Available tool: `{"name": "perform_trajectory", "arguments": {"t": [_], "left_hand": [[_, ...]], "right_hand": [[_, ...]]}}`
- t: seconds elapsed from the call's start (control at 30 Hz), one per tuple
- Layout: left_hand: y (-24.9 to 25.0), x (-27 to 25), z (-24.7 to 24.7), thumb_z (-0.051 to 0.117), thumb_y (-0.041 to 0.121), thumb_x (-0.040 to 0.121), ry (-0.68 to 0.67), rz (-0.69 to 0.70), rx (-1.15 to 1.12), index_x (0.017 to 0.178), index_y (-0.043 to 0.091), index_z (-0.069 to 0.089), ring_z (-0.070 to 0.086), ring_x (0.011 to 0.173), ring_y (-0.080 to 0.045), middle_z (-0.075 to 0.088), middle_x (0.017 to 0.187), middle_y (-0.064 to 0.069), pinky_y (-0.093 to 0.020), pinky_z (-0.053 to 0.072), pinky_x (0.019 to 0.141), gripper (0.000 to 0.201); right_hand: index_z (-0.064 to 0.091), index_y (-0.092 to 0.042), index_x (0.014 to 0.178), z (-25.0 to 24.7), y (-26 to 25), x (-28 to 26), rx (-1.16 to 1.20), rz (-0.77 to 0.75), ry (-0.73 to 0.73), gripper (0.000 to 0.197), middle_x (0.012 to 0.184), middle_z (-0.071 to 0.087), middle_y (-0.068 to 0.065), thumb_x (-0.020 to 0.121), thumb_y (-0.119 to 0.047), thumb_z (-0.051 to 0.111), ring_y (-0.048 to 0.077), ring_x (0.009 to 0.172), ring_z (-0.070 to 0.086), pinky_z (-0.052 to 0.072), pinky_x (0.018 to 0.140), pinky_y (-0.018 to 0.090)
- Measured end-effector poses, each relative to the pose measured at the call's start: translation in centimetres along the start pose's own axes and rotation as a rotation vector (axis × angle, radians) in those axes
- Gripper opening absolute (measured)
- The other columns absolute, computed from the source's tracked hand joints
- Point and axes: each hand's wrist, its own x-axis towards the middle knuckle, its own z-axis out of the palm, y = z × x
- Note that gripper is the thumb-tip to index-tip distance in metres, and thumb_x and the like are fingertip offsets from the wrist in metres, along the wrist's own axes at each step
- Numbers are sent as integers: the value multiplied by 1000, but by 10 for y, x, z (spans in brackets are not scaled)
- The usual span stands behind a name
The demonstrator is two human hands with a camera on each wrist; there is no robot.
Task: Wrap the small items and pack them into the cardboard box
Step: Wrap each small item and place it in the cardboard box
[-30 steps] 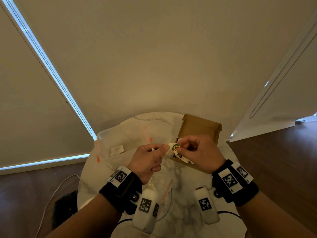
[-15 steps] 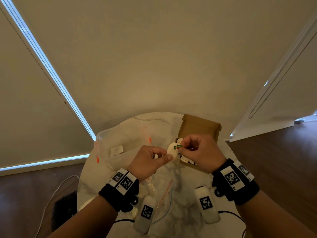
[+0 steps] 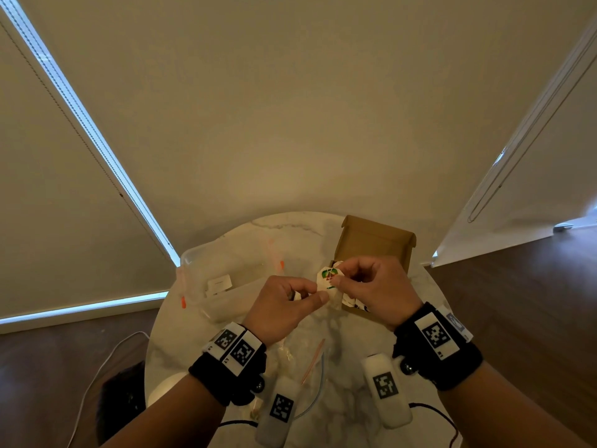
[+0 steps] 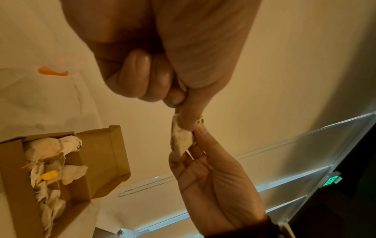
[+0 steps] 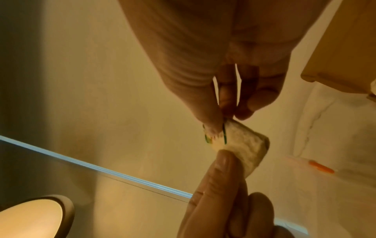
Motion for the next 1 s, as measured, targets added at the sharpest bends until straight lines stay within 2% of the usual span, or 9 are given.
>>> {"name": "perform_trajectory", "arguments": {"t": [0.13, 0.3, 0.43, 0.53, 0.6, 0.67, 0.8, 0.9, 1.0], "left_hand": [[-3, 0, 4, 74, 24, 83, 47, -20, -39, 82, 16, 78, 30, 42, -6, 48, 56, 9, -20, 29, 44, 9], [-7, 2, 6, 73, 20, 84, 95, -39, -62, 81, 16, 78, 30, 42, -9, 49, 55, 13, -21, 27, 44, 7], [-9, 4, 6, 65, 15, 90, 169, -61, -117, 87, 14, 76, 34, 37, -6, 57, 59, 8, -18, 29, 39, 11], [-8, 5, 4, 57, 10, 95, 160, -74, -161, 100, 13, 72, 33, 37, -9, 71, 78, -3, -19, 30, 40, 16], [-5, 3, 3, 53, 4, 96, 120, -79, -249, 105, 10, 69, 31, 38, -10, 73, 89, -4, -19, 29, 41, 19], [-3, 1, 4, 51, 1, 97, 56, -64, -345, 105, 6, 65, 29, 40, -12, 68, 80, 0, -19, 27, 43, 17], [1, -1, 6, 52, 19, 96, -26, -82, -413, 103, 0, 66, 25, 40, -12, 36, 46, 1, -19, 24, 43, 25], [5, 0, 7, 53, 36, 89, -19, -134, -449, 103, -1, 70, 23, 41, -12, 31, 47, -1, -23, 18, 45, 43], [7, 2, 9, 51, 48, 89, 56, -225, -522, 100, 0, 72, 26, 46, -13, 43, 62, -11, -29, 17, 50, 54]], "right_hand": [[73, -17, 72, 3, 5, -1, 50, 21, 11, 11, 85, 70, 20, 75, -8, 78, 26, 74, 64, 55, 72, 43], [71, -7, 76, 4, 4, -2, 92, 35, -22, 7, 71, 66, 11, 77, -1, 75, 7, 56, 57, 47, 54, 19], [71, -10, 76, -1, 6, 0, 98, 49, 17, 9, 76, 71, 13, 79, -3, 74, 16, 66, 65, 56, 65, 30], [70, -10, 80, -5, 7, 1, 42, 58, 4, 7, 81, 72, 16, 79, -4, 74, 27, 71, 67, 57, 70, 44], [69, -7, 85, -6, 9, 2, 8, 62, -5, 9, 77, 73, 13, 78, -6, 75, 29, 69, 68, 57, 66, 44], [65, -7, 88, -6, 10, 4, -23, 62, 3, 17, 74, 73, 9, 77, -7, 77, 29, 67, 69, 58, 63, 39], [57, -4, 85, -4, 11, 4, -26, 70, 18, 28, 67, 71, 10, 72, -7, 81, 24, 59, 66, 56, 58, 35], [57, -2, 85, -4, 10, 3, -16, 73, 9, 30, 71, 72, 14, 71, -9, 82, 29, 62, 68, 57, 62, 39], [64, -10, 86, -3, 10, 2, -73, -2, 68, 23, 79, 72, 7, 74, -19, 81, 24, 71, 68, 57, 67, 37]]}}
